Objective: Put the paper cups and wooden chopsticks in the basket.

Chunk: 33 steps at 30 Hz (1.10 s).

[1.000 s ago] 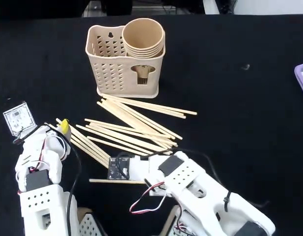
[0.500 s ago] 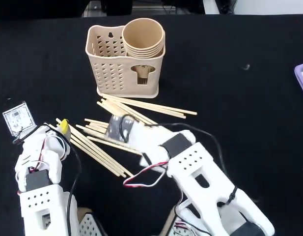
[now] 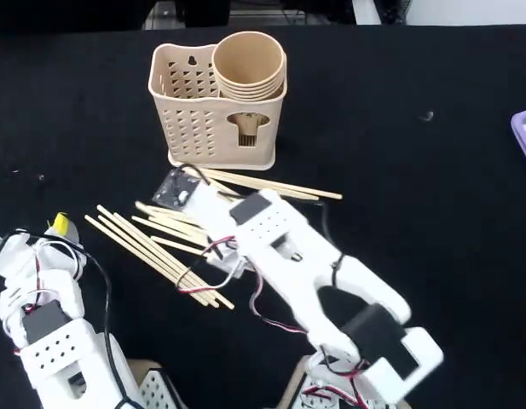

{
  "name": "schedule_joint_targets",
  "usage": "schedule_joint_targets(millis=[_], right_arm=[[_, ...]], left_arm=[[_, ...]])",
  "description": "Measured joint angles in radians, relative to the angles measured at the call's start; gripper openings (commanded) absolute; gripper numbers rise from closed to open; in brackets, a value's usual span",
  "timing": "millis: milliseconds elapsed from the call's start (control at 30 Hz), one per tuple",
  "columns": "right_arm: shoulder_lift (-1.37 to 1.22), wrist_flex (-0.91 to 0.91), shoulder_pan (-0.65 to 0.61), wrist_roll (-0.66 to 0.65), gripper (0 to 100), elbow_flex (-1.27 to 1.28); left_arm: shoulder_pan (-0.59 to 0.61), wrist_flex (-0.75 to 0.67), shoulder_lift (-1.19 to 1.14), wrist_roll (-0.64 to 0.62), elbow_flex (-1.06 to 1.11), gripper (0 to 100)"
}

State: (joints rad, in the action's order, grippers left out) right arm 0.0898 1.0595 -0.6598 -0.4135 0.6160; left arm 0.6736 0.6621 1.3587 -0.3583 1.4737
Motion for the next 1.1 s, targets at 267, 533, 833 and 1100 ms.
schedule_joint_targets(millis=[267,533,833,1100], right_arm=[[0.063,0.063,-0.133,0.000,15.6,0.002],[0.029,-0.161,-0.219,0.069,18.7,0.097],[-0.140,-0.192,-0.219,0.081,5.7,0.044],[-0.109,-0.029,-0.193,0.018,1.1,-0.006]], left_arm=[[0.000,-0.046,0.000,0.000,0.000,23],[0.008,-0.071,0.000,0.000,0.000,23],[0.008,-0.072,0.000,0.000,0.000,23],[0.008,-0.072,0.000,0.000,0.000,23]])
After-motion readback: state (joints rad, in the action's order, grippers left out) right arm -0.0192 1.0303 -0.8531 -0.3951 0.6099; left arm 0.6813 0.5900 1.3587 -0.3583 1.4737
